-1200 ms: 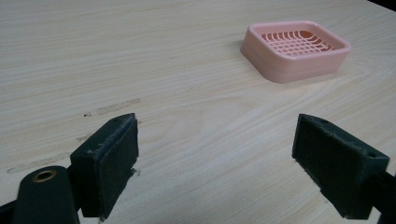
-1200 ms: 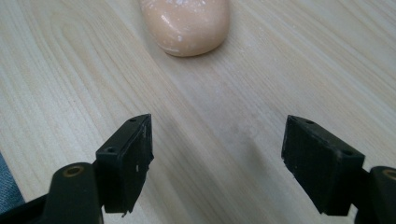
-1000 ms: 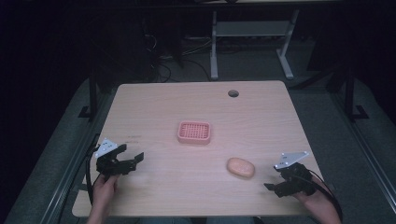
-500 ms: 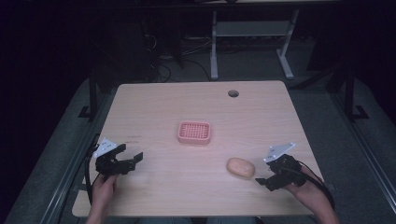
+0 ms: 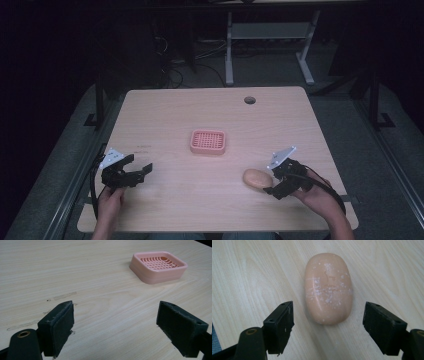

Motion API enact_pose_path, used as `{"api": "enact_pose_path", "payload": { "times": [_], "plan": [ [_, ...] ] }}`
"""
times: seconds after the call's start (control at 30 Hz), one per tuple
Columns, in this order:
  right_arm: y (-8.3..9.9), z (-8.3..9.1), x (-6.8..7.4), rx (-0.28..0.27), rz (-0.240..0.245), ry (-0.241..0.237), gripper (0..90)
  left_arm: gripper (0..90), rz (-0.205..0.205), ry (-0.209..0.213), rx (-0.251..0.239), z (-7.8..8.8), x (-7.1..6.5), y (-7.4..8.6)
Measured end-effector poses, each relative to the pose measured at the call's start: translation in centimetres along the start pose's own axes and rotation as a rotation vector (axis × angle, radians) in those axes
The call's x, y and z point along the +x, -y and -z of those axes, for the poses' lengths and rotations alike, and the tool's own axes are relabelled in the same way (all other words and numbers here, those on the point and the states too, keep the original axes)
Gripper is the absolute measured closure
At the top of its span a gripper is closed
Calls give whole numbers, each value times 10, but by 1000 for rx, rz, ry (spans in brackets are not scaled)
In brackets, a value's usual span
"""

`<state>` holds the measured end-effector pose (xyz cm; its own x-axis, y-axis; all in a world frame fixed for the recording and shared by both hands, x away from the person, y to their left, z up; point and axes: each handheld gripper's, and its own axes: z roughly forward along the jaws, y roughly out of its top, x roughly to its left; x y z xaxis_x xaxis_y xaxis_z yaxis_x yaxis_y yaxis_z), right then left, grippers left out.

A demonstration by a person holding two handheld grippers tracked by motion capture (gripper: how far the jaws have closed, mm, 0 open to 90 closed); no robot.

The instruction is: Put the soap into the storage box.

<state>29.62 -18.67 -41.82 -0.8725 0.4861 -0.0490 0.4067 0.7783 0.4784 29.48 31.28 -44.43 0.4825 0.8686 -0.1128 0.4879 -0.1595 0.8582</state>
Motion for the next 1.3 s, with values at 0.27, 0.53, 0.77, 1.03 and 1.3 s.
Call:
{"api": "enact_pose_path", "payload": {
  "times": [0.27, 0.53, 0.77, 1.03, 1.3],
  "plan": [
    [-14, -6, -2, 32, 22, -9, 240, 142, 1, 4, 7, 0, 0, 0],
    [-26, -15, -4, 63, 37, -31, 239, 143, 4, 7, 8, -1, -1, 0],
    [-30, -26, -8, 101, 34, -50, 233, 143, 4, 11, 10, -1, -1, 0],
    [-35, -40, -9, 145, 41, -64, 234, 143, 9, 14, 9, -2, -2, 0],
    [-39, -48, -8, 193, 44, -63, 259, 143, 8, 17, 11, -2, -2, 0]
  ]
}}
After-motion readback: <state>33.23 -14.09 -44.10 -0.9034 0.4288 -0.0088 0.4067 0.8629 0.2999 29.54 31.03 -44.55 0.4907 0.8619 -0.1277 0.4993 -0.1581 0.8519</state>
